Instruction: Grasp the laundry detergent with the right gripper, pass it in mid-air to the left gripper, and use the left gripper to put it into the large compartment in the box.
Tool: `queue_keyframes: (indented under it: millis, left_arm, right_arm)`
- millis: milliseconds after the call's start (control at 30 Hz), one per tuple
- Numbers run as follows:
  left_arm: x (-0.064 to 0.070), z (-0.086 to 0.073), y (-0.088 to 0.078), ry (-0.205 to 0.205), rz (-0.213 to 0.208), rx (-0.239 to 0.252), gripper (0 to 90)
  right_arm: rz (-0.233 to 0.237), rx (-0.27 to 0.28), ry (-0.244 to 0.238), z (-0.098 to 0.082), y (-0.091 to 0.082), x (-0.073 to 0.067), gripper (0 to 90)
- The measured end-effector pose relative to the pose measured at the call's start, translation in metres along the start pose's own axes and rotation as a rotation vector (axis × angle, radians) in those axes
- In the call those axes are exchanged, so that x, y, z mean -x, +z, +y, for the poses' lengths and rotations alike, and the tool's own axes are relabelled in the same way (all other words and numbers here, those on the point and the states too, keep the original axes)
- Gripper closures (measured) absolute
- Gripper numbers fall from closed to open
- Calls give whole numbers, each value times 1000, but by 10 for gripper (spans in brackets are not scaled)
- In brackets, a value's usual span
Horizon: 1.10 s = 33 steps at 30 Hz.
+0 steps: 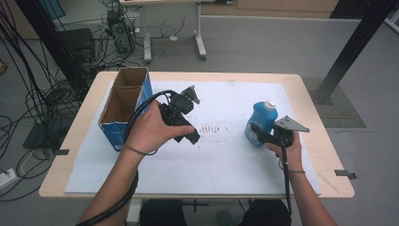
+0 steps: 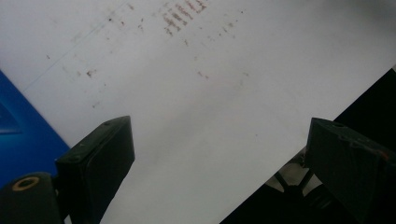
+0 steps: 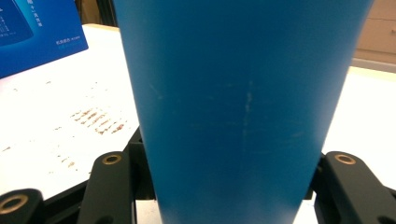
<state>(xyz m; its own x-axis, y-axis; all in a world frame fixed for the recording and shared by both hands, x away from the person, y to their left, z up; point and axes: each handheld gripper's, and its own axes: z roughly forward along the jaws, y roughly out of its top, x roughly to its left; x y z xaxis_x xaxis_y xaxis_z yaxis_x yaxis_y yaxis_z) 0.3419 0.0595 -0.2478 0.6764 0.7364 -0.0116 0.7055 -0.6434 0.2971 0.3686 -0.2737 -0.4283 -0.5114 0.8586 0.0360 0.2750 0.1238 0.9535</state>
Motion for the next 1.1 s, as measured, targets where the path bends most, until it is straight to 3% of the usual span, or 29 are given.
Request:
queue_keyframes:
  millis: [1100]
  left_arm:
    - [0, -3, 7, -16, -4, 10, 89]
  right_arm:
    - [4, 1, 0, 0, 0, 0, 438]
